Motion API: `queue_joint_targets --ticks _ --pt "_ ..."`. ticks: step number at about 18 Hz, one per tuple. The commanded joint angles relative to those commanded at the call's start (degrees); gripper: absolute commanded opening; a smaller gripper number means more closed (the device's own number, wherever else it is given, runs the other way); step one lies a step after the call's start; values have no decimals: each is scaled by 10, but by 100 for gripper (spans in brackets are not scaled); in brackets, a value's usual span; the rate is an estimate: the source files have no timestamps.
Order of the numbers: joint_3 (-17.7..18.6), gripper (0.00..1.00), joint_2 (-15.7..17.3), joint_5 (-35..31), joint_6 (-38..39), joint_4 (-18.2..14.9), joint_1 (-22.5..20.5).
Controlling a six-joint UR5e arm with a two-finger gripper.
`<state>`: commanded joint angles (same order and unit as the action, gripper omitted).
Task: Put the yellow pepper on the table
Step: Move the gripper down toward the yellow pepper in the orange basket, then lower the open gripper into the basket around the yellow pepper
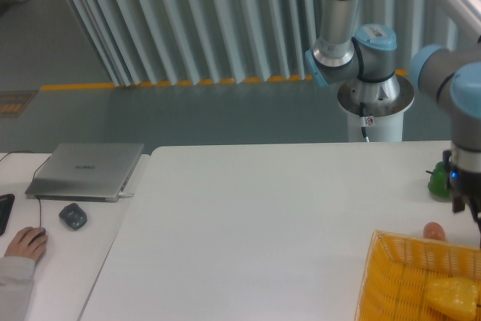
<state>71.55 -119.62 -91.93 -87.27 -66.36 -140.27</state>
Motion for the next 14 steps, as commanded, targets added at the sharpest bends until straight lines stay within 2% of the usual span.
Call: queue_joint_targets --ticks 4,8,10,14 --pt "-11 100 -15 0 -69 0 0" --pt "-24 100 -28 0 -74 2 8" --pt "-13 100 -36 -8 -71 36 23" --pt "24 100 -12 -8 -122 71 24"
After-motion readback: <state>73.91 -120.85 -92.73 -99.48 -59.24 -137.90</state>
